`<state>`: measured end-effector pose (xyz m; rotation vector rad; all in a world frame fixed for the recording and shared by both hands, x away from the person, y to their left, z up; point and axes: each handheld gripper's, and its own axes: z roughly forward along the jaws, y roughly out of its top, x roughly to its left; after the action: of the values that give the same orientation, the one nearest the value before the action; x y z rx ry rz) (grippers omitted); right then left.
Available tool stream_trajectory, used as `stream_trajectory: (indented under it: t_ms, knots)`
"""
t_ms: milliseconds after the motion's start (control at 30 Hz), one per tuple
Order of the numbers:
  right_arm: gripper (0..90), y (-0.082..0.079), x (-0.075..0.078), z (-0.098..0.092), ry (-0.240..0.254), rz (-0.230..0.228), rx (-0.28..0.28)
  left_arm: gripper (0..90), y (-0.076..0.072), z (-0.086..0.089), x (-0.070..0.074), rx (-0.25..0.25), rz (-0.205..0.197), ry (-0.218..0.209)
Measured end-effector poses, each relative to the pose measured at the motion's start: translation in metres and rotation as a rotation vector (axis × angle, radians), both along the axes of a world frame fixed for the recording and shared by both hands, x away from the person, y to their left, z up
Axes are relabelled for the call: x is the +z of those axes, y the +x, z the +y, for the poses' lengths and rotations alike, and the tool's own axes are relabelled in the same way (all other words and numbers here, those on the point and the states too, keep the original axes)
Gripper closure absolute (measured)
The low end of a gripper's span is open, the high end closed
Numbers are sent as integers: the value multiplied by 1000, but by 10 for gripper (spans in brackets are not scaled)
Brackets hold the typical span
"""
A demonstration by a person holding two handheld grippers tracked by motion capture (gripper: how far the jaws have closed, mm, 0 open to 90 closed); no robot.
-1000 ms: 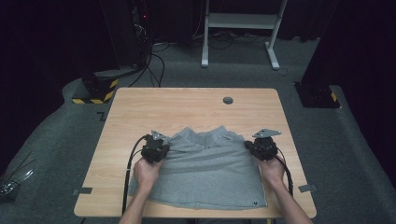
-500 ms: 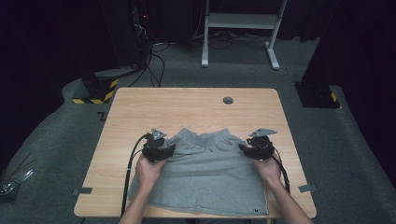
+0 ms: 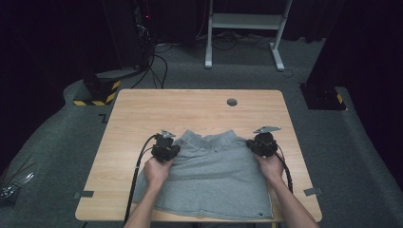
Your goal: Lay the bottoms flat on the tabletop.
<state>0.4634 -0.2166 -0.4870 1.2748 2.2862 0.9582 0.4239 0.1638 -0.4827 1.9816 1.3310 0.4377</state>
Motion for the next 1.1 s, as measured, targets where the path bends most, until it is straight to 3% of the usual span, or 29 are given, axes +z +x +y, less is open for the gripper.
stream_trajectory:
  t_ms: [133,167,200,267,300,333,367,400,433,467,567,600,633,733,833,933,1100]
  knots:
    - [847,-11,28,-3,6,-83,3,854,-14,3,31,-16,-83,-33]
    - [845,-15,37,-2,8,-108,11,852,-14,3,31,-16,-83,-33]
    - [843,-19,43,-1,2,-132,25,850,-23,2,37,-37,-96,-47]
    - [838,-29,48,0,3,-153,51,846,-30,-1,31,-59,-70,-19]
    - [835,-33,45,1,2,-147,69,842,-30,-1,31,-59,-70,-19]
    - [830,-37,38,3,-22,-134,95,836,-34,-3,15,-74,-12,24]
    - [830,-37,38,3,-22,-134,95,823,-34,-3,15,-74,-12,24]
    - [824,-40,28,6,-54,-106,116,823,-34,-4,5,-80,23,52]
    - [795,-42,6,6,-75,-34,148,785,-35,-5,-12,-89,74,86]
    - [781,-43,-3,4,-68,-16,157,769,-37,-4,-16,-84,59,75]
    - [725,-45,-11,-1,-57,-6,139,696,-39,-3,-12,-71,57,46]
    - [692,-45,-10,-3,-45,-5,128,696,-39,-3,-9,-65,45,49]
    - [648,-43,0,-5,-35,-31,108,617,-39,-4,-1,-49,7,64]
    - [616,-38,16,-7,30,-45,85,531,-34,-5,7,-29,-24,56]
    - [603,-32,18,-6,39,-38,66,488,-28,-7,6,-19,-28,61]
    - [578,-16,7,0,33,19,45,476,-13,-8,-6,7,2,33]
    - [546,-2,-6,7,40,62,33,471,2,-3,-18,45,33,9]
